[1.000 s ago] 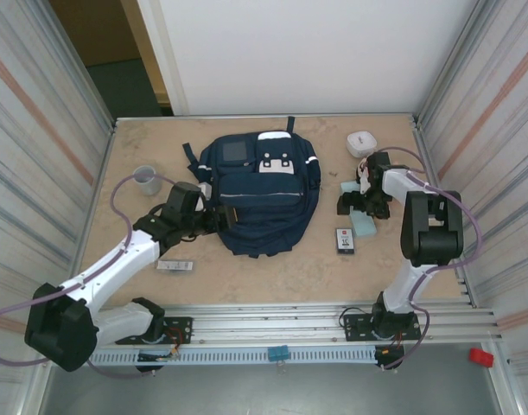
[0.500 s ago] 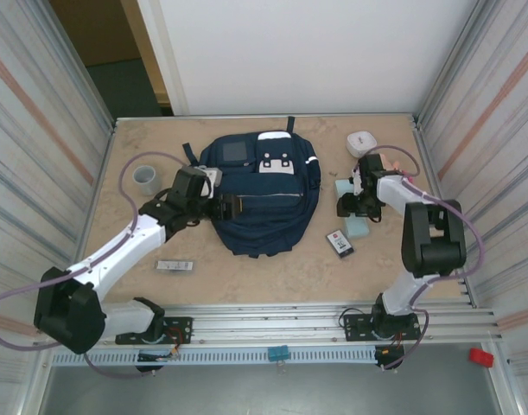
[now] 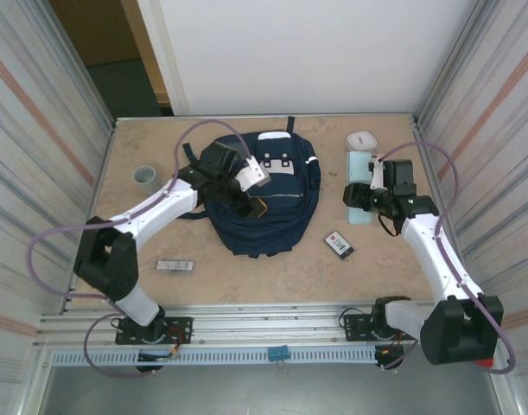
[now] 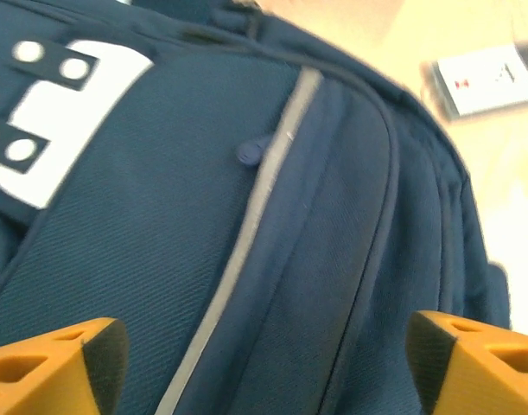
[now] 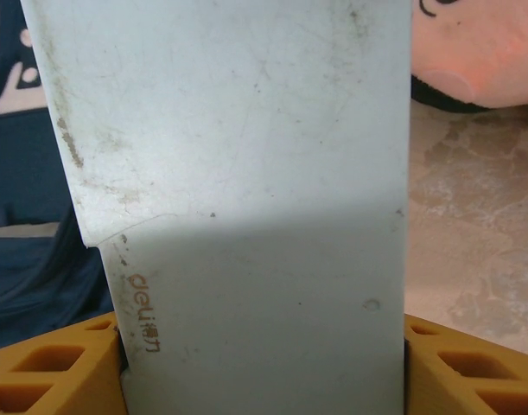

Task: Pack books, pencil case, and school supplies into a backpack

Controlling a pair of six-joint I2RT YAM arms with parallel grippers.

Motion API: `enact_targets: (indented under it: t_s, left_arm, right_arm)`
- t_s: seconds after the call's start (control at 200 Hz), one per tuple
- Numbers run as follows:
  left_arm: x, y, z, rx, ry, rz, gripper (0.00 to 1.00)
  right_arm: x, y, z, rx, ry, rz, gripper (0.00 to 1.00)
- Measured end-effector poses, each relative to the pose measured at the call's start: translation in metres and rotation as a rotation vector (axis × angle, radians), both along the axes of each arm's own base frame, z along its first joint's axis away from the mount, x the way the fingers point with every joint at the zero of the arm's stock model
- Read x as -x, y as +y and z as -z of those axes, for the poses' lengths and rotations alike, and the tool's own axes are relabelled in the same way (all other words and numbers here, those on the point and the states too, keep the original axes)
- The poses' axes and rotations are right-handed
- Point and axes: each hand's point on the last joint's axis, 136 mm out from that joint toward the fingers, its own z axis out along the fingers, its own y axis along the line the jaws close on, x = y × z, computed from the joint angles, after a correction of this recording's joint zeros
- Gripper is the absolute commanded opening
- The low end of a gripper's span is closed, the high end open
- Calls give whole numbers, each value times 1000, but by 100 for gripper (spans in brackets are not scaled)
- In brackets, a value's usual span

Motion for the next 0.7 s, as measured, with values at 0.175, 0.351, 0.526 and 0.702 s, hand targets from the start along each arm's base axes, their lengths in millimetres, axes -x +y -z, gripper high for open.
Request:
enact_targets:
  t_s: [0.175,0.351,0.526,0.702]
  left_arm:
    - [3,5,23,-104,-33,98,87]
    - [-13,14,39,-207,-84,105,23]
    - [-8,10,39,-205,-71,103,0]
    - [-2,5,-8,-110,-123,34,0]
  right_arm:
    - [8,4,6,-33,10,-7,59]
    - [11,12,0,-71,-16,-22,58]
    - [19,26,-11,-139,-55,-68,59]
    - [33,51,-20,-244,-37,-164,59]
